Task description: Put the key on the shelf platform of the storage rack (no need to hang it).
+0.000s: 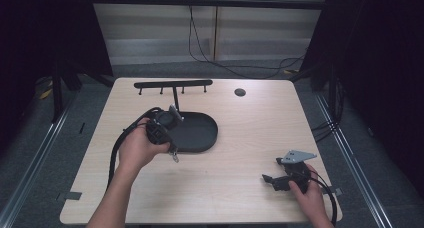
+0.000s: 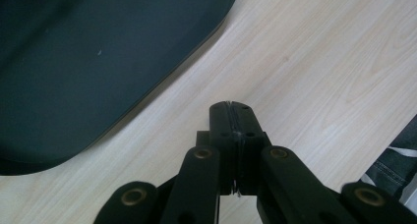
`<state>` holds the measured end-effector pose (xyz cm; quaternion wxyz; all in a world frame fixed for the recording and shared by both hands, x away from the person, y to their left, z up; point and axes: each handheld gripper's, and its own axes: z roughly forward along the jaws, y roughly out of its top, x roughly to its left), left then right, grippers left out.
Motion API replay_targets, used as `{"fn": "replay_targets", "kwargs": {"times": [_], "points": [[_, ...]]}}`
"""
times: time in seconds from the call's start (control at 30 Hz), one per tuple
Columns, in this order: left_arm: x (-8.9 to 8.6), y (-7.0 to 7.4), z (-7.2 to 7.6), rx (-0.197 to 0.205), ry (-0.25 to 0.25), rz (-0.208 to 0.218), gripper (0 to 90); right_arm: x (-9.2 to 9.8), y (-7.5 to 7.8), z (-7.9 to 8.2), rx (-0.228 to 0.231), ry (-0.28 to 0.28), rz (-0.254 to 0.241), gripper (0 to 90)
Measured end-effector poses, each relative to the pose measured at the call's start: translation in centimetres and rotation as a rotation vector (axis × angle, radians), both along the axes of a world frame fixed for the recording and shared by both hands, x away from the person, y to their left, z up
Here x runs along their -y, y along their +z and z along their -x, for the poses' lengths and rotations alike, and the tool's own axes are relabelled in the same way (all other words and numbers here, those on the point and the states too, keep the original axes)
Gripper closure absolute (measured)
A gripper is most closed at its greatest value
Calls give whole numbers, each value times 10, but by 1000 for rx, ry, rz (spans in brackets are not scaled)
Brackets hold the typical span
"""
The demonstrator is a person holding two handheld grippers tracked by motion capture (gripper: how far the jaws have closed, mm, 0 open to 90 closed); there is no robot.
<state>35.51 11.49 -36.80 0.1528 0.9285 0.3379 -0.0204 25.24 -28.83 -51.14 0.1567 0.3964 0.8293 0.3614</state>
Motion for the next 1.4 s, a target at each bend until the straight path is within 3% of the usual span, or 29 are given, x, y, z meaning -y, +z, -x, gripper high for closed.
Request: {"fn": "replay_targets", "kwargs": {"times": [0.8,1.4], "points": [[3,20,-19,1,25,3,890,0,0,0,0,0,0,140],[-3,17,-39,2,76,19,890,0,0,0,-1,0,0,139]]}}
